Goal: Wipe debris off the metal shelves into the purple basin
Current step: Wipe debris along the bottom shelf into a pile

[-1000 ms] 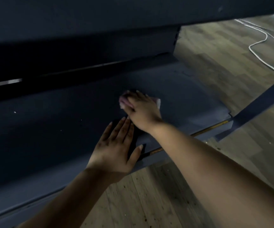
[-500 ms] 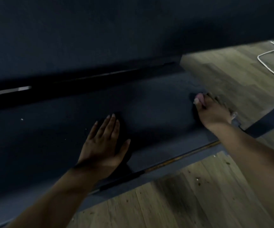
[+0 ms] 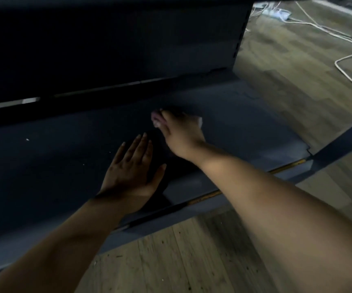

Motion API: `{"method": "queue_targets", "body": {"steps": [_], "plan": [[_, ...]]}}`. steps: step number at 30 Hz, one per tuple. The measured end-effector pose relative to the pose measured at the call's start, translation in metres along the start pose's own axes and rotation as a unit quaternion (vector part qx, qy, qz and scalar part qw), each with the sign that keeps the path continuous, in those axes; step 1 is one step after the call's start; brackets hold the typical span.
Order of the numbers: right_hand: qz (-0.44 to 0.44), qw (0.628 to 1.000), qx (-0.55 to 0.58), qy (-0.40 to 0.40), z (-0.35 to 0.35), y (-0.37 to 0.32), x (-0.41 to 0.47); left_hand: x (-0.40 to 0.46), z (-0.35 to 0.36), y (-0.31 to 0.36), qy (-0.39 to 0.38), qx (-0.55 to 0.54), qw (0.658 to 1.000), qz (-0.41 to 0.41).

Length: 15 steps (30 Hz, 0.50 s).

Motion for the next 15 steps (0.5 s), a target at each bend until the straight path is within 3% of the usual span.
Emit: {"method": "queue_targets", "body": {"steps": [2,5,8,15], "plan": [[0.015,0.998,-0.045,0.052,-0.019,0.025,-0.011,0.000,0.000,0.000,-0.001,0.005,1.000,0.000],[0.145,0.974,-0.113,0.130,-0.052,0.081,-0.032,-0.001,-0.001,0.002,-0.012,0.015,1.000,-0.012],[0.319,0.942,-0.105,0.023,-0.067,0.132,-0.046,0.000,0.000,0.001,-0.016,0.021,1.000,-0.011],[0.302,0.947,-0.067,-0.087,-0.047,0.143,0.006,-0.002,-0.002,0.002,-0.014,0.009,1.000,-0.007]]}}
Point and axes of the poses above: each hand's wrist, its own x-axis towards the middle knuckle, its own z-axis out of the palm, y = z × x, the point moved 4 cm from there along x, towards the middle knuckle
